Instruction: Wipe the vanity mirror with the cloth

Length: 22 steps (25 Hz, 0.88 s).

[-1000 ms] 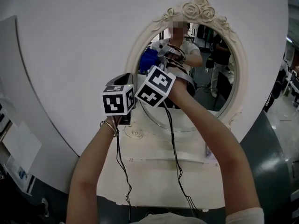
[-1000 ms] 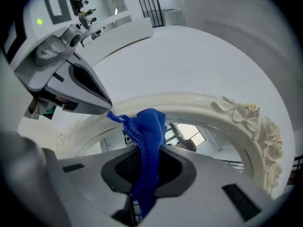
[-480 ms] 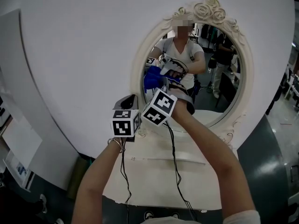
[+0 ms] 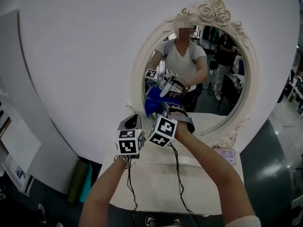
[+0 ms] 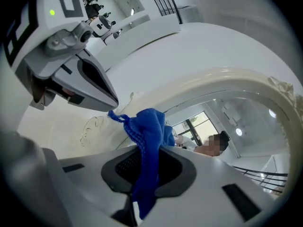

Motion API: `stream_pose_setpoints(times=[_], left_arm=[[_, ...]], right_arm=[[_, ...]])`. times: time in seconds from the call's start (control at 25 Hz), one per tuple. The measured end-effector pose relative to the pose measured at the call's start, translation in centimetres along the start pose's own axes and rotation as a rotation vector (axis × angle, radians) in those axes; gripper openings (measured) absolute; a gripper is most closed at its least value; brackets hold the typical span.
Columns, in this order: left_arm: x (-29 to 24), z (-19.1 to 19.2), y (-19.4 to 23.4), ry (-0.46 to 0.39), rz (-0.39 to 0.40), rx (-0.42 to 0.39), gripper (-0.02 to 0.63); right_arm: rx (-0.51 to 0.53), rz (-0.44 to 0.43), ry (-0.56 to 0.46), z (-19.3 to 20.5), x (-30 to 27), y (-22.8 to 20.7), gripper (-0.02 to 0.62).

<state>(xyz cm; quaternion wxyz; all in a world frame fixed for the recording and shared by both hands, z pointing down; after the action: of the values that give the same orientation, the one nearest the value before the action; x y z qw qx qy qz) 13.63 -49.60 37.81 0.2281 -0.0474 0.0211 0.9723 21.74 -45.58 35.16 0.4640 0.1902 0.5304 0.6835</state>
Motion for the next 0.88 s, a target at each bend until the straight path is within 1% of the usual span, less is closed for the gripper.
stream_pose_setpoints(times=[0.16,0.36,0.6,0.76,0.88], left_arm=[[-0.3,2.6,-0.4,0.03,0.002,0.016,0.003],[-0.2,6.0,-1.1,0.062,0.009,0.045,0.003],[-0.2,9.5,-2.6,0.111,0.011,0.075,0.003],[-0.2,10.8,-4.4,0.136,0.04,0.062,0.003],[-0.3,10.7,-5.4,0.134,0.051,0.067,0.003]], right_arm=[[0.022,-0.058,0.006,1.8,-0.9,3.4,0.066],[0.016,-0.128,0.022,4.2,-1.4,7.2,0.066],[0.003,-0.193,0.047,7.3,-1.7,10.7,0.066],[-0.024,-0.234,0.052,8.8,-1.3,11.9,0.066],[-0.076,-0.238,0.039,9.0,-0.3,10.9,0.066]])
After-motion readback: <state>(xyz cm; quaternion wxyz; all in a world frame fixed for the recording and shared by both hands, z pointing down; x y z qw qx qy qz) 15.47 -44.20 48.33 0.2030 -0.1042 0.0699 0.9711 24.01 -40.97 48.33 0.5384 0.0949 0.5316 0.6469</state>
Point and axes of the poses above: the fingertips, and each gripper's own axes: x backward along the fingers, y to its left, z out of its underside, the point moved 2 cm from there along x, backward along the fingers, and after that the axes turned 4 degrees about z, right-handed, at the moved point
